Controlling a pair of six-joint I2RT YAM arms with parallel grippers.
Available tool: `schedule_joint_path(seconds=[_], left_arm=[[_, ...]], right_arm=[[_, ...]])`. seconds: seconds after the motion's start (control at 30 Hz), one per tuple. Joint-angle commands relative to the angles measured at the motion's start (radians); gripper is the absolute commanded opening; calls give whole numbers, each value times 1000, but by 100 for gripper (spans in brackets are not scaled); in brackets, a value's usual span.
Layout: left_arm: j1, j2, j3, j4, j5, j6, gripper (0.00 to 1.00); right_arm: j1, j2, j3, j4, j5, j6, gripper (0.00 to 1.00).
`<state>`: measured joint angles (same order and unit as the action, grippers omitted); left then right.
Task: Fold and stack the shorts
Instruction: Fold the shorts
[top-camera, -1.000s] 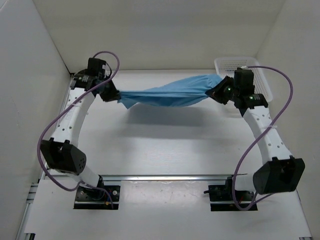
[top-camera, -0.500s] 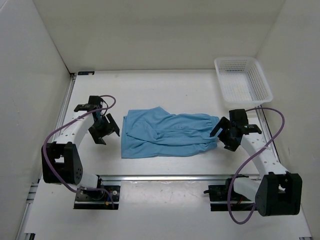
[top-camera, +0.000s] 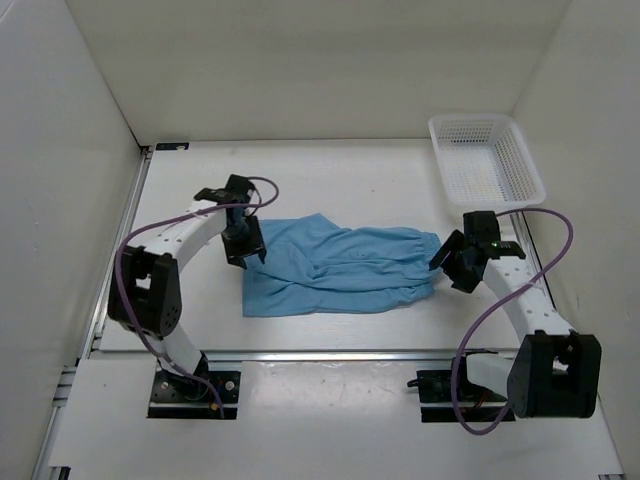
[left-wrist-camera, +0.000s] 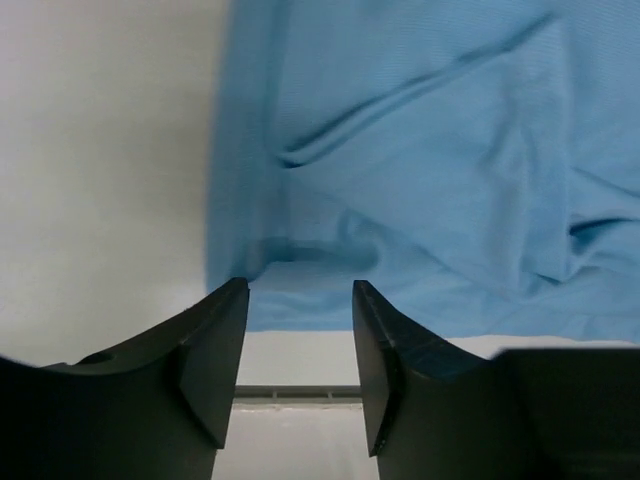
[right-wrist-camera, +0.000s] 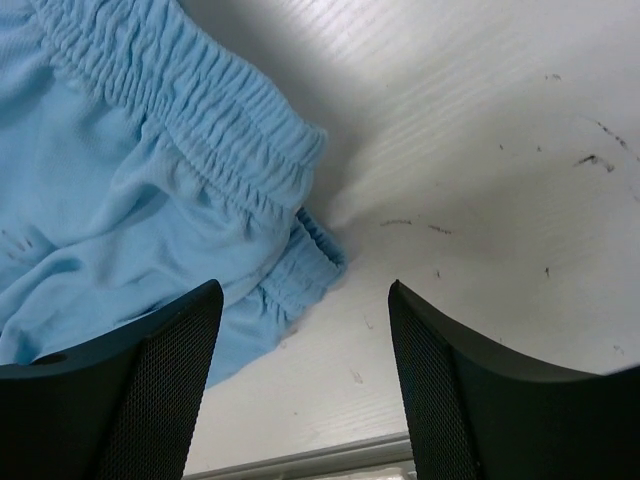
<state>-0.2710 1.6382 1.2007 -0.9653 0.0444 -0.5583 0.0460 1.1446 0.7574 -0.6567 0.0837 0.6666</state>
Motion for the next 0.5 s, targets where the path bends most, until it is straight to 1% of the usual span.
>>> schedule_joint_path(seconds=[0.0,0.1,0.17,0.2,0.23,0.3,0.37,0.47], left_arm=[[-85,37,89,-19,-69,5,60],[-128,98,178,-30,-89,5,62],[-187,147,273,-62,-127,5,60],[-206,207,308,-79,-141,5,59],[-238,239,376,-95,-156,5,57],[-251,328,434,-134,-202,-20,57],[-261,374,487,-144,-202,-29,57],[-261,428,507,-144,-202,-40,64]], right_arm=[[-5,61,63,52,24,-36,72],[-5,104,86,63,24,-45,72],[-5,118,95,72,24,-45,72],[-5,127,95,72,24,-45,72],[-5,127,95,72,24,-45,72],[-14,138,95,81,24,-45,72],[-14,147,105,81,24,-45,72],[-23,147,105,81,24,-45,72]])
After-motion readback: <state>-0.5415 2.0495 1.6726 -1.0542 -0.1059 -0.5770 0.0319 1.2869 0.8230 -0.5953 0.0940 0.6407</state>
